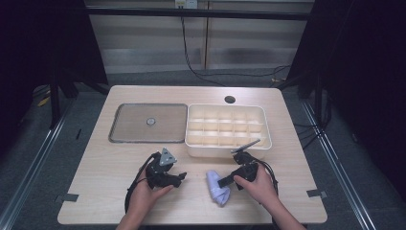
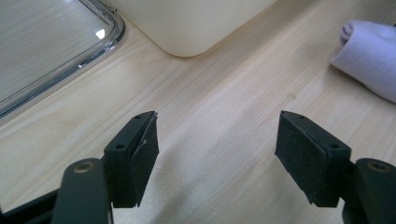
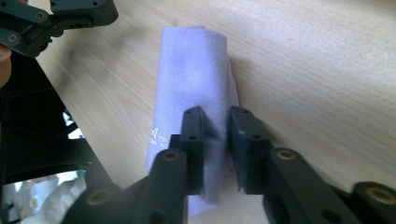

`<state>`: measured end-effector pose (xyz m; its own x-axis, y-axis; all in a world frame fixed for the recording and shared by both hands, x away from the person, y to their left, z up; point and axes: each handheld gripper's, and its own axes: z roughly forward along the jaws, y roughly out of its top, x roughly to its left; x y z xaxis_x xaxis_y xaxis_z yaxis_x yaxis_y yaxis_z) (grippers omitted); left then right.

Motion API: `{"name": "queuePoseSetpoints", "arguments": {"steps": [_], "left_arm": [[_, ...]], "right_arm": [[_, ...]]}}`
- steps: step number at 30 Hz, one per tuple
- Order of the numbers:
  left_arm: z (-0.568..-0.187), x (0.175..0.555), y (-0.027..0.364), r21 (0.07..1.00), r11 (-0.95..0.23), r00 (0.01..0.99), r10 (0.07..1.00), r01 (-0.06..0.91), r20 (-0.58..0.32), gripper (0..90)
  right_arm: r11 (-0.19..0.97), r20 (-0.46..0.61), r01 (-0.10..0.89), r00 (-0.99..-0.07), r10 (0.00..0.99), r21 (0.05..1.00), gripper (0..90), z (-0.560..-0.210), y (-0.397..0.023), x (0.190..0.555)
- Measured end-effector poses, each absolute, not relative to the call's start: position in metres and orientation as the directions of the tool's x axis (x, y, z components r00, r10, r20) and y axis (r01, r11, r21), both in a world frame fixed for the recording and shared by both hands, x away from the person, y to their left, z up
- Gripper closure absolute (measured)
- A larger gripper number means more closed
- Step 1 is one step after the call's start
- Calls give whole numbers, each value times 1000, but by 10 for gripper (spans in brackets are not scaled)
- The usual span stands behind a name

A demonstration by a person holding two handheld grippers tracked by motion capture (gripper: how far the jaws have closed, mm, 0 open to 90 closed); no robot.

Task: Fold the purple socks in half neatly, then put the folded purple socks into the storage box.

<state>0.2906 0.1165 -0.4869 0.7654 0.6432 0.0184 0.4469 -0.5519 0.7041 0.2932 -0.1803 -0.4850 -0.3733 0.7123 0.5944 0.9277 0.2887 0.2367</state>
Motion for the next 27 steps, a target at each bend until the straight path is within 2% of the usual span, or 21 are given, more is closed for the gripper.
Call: {"name": "queuePoseSetpoints", "arguments": {"steps": [8,27], "left_arm": [[-491,291,120,694,-576,771,635,431,48,258],[-500,294,119,686,-599,783,618,413,68,214]], "right_arm": [[303,591,924,-381,711,231,849,-481,-182,293],[316,594,917,-400,698,245,859,-464,-196,300]]}}
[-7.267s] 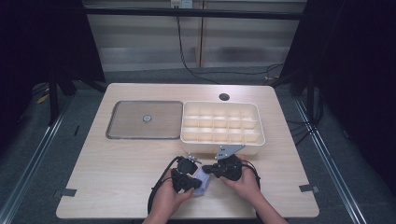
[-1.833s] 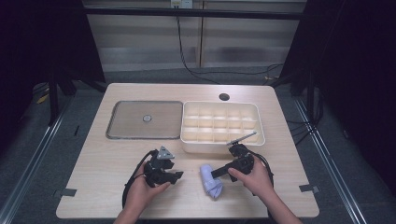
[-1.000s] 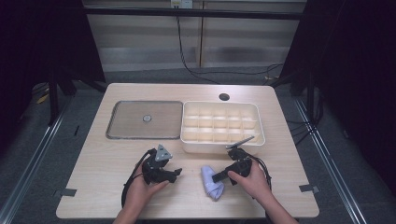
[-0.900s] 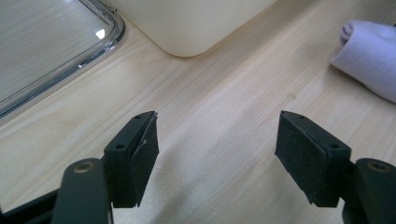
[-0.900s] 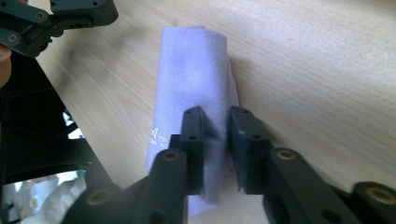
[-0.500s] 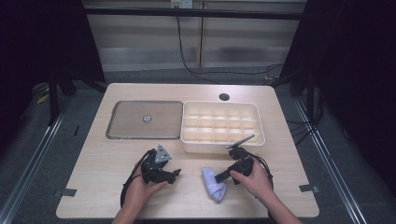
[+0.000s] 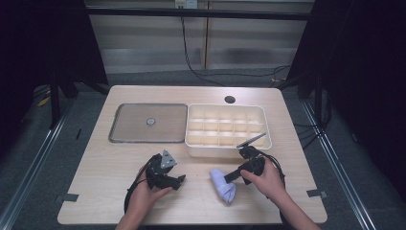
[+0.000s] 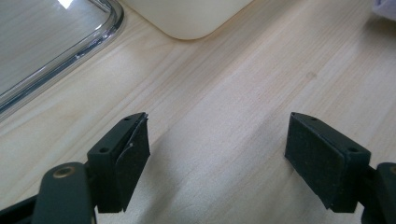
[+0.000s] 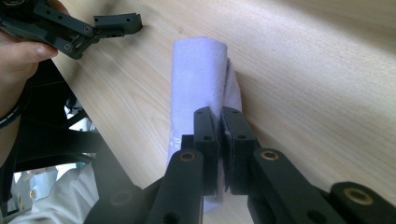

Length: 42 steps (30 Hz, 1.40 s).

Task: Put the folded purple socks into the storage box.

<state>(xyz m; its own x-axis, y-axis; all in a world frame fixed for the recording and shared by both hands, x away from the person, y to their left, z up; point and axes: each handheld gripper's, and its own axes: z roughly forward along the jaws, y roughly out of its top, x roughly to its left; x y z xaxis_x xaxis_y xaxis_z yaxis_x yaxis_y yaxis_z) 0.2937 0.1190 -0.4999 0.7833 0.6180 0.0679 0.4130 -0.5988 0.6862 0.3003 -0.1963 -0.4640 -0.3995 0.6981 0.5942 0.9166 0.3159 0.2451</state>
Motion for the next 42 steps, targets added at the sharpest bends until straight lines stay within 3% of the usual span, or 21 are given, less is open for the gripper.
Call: {"name": "queuePoseSetpoints", "arguments": {"steps": [14,42], "left_arm": [[-507,295,124,711,-536,773,634,455,-17,157],[-509,295,125,721,-534,779,627,442,-13,143]], "right_arm": [[340,537,903,-430,725,264,858,-441,-208,307],[340,473,902,-429,770,265,857,-389,-238,325]]}}
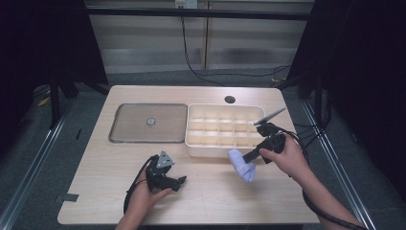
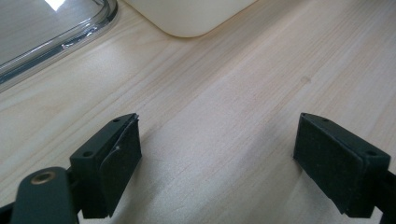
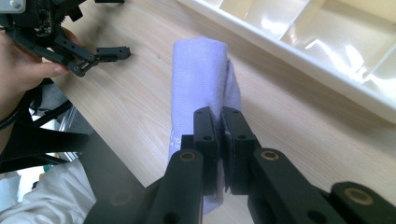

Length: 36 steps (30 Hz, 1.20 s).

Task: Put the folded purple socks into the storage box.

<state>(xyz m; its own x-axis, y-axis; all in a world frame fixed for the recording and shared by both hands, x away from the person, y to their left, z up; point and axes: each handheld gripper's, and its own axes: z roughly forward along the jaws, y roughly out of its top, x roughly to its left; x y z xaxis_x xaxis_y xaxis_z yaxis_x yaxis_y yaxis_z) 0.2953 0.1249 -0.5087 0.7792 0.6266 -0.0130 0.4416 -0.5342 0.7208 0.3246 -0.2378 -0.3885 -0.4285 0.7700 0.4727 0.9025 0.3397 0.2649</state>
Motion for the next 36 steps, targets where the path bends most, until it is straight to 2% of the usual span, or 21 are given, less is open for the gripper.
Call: {"name": "queuePoseSetpoints", "arguments": {"steps": [17,36], "left_arm": [[-509,295,125,722,-533,779,627,442,-14,143],[-509,295,124,727,-523,775,632,445,-19,144]], "right_arm": [[315,442,913,-403,802,261,857,-357,-256,340],[267,411,927,-358,838,262,856,-341,-269,362]]}}
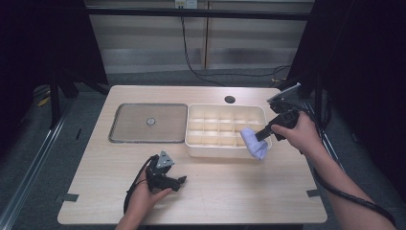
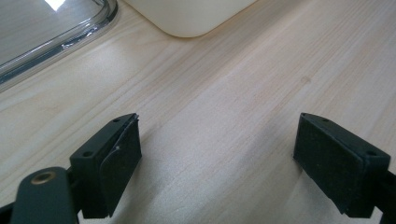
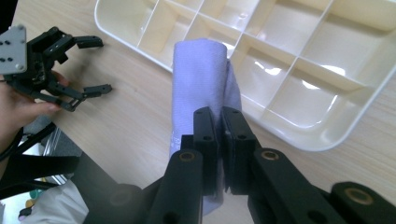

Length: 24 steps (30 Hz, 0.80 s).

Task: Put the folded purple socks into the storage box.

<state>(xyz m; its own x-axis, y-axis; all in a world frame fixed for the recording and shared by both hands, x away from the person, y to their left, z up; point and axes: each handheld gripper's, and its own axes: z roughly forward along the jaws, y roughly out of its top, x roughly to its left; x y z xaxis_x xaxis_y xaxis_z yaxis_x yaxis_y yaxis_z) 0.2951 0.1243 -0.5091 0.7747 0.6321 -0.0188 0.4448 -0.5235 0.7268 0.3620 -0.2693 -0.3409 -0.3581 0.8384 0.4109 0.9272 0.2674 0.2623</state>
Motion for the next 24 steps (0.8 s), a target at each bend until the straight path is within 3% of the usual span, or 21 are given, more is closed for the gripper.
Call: {"name": "queuePoseSetpoints", "arguments": {"steps": [24], "left_arm": [[-509,295,124,727,-524,775,632,445,-19,144]], "right_arm": [[196,367,946,-284,886,259,855,-345,-289,392]]}}
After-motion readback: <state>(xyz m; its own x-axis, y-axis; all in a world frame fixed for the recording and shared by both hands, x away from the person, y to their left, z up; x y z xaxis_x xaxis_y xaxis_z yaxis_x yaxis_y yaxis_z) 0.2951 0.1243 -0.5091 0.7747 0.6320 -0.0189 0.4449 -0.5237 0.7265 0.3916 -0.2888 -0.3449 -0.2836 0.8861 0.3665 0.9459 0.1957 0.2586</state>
